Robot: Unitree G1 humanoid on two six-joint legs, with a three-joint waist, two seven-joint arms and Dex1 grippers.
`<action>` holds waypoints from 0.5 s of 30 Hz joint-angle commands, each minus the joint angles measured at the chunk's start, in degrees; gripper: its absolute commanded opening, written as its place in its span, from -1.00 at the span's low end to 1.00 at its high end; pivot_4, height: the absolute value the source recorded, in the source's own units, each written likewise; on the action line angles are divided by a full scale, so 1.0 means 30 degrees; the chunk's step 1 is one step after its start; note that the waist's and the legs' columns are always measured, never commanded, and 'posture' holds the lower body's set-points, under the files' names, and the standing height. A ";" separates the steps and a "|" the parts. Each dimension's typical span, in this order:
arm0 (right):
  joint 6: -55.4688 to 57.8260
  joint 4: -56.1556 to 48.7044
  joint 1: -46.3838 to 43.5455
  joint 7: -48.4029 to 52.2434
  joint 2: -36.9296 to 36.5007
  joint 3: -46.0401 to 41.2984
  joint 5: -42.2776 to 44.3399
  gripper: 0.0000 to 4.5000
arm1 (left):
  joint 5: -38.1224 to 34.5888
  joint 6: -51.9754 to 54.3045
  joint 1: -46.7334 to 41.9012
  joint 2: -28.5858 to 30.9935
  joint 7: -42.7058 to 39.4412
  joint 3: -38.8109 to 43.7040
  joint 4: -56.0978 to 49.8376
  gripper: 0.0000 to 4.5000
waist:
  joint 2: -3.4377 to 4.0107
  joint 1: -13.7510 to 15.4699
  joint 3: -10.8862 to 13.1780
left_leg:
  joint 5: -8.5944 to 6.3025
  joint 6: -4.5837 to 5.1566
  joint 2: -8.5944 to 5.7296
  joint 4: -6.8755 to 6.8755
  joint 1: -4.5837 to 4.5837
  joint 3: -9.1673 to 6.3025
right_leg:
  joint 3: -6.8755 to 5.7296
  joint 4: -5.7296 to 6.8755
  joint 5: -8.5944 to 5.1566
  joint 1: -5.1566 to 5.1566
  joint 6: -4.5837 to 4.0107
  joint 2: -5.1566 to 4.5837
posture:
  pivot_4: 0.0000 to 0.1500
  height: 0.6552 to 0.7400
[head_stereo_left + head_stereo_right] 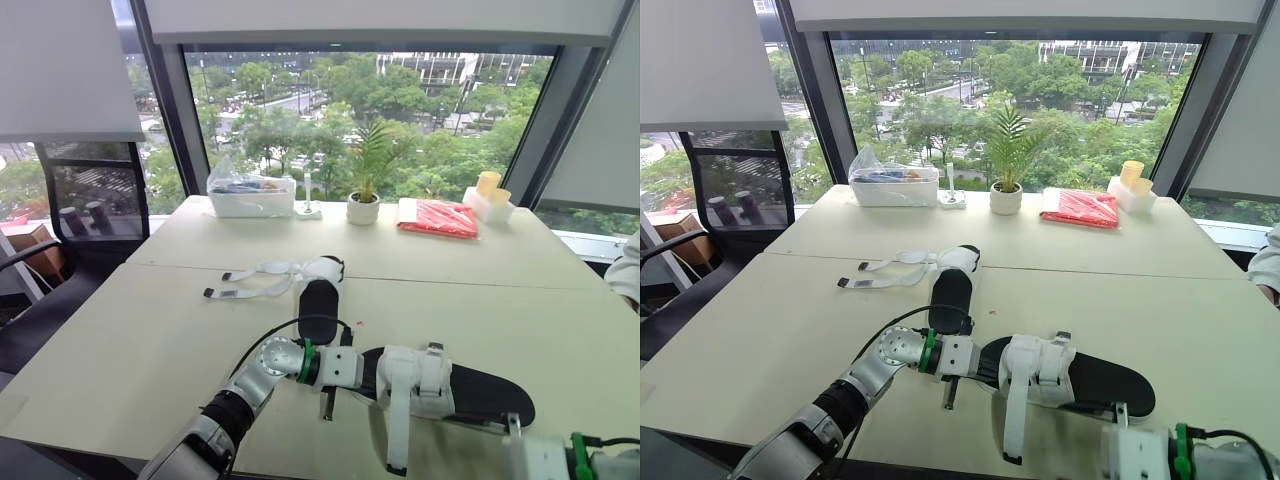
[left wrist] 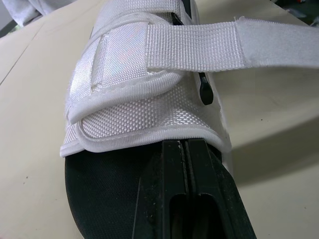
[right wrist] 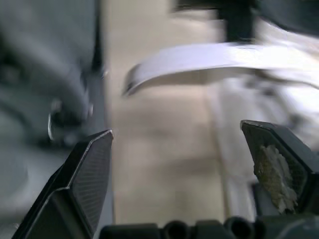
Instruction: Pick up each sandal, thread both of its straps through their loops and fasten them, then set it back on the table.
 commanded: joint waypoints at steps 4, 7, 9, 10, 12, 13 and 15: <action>1.1746 -0.2551 -0.1913 -0.2599 -0.1844 -0.1063 1.0000 0.96 | 0.1781 0.0920 0.0841 0.0150 -0.0545 -0.1445 0.2086 -1.00 | -0.0019 0.0018 0.0008 | 0.0000 0.0001 0.0002 -0.0010 -0.0014 -0.0002 | -0.0015 -0.0069 0.0000 0.0009 -0.0007 -0.0042 | 1.00 0.94; 1.4359 -0.2643 -0.3681 -0.4327 -0.1421 -0.0393 1.1811 0.96 | 0.1806 0.0888 0.0806 0.0077 -0.0506 -0.1426 0.2171 -1.00 | -0.0006 0.0069 -0.0005 | 0.0001 0.0006 -0.0001 -0.0081 -0.0028 -0.0001 | -0.0032 -0.0228 0.0010 0.0023 -0.0013 -0.0055 | 1.00 0.94; 1.5946 -0.2522 -0.4851 -0.5343 -0.1260 0.0432 1.2546 0.96 | 0.1822 0.0894 0.0827 0.0053 -0.0494 -0.1407 0.2157 -1.00 | -0.0017 0.0047 -0.0010 | -0.0008 0.0023 -0.0006 -0.0118 -0.0028 0.0000 | -0.0038 -0.0291 0.0013 0.0021 -0.0015 -0.0064 | 1.00 0.94; 1.6587 -0.2479 -0.5387 -0.5779 -0.1122 0.0875 1.2727 0.96 | 0.1825 0.0901 0.0845 0.0047 -0.0487 -0.1396 0.2142 -1.00 | -0.0016 0.0078 -0.0008 | -0.0013 0.0032 -0.0021 -0.0123 -0.0034 0.0001 | -0.0040 -0.0304 0.0013 0.0014 -0.0015 -0.0079 | 1.00 0.94; 1.7790 -0.2388 -0.6135 -0.6423 -0.0894 0.1621 1.3112 0.96 | 0.1827 0.0910 0.0899 0.0073 -0.0473 -0.1381 0.2089 -1.00 | -0.0022 0.0089 -0.0009 | -0.0020 0.0045 -0.0038 -0.0128 -0.0042 0.0001 | -0.0053 -0.0314 0.0013 0.0004 -0.0014 -0.0101 | 1.00 0.94; 1.8320 -0.2327 -0.6426 -0.6679 -0.0724 0.1921 1.3369 0.96 | 0.1827 0.0914 0.0921 0.0095 -0.0470 -0.1374 0.2068 -1.00 | -0.0030 0.0095 -0.0005 | -0.0021 0.0047 -0.0039 -0.0128 -0.0043 0.0001 | -0.0053 -0.0317 0.0013 0.0006 -0.0014 -0.0103 | 1.00 0.94; 1.9176 -0.2191 -0.7006 -0.7418 -0.0065 0.2480 1.3831 0.96 | 0.1834 0.0904 0.0996 0.0170 -0.0472 -0.1372 0.2004 -1.00 | -0.0035 0.0078 -0.0010 | -0.0022 0.0048 -0.0041 -0.0128 -0.0046 0.0000 | -0.0057 -0.0320 0.0014 0.0011 -0.0014 -0.0105 | 1.00 0.94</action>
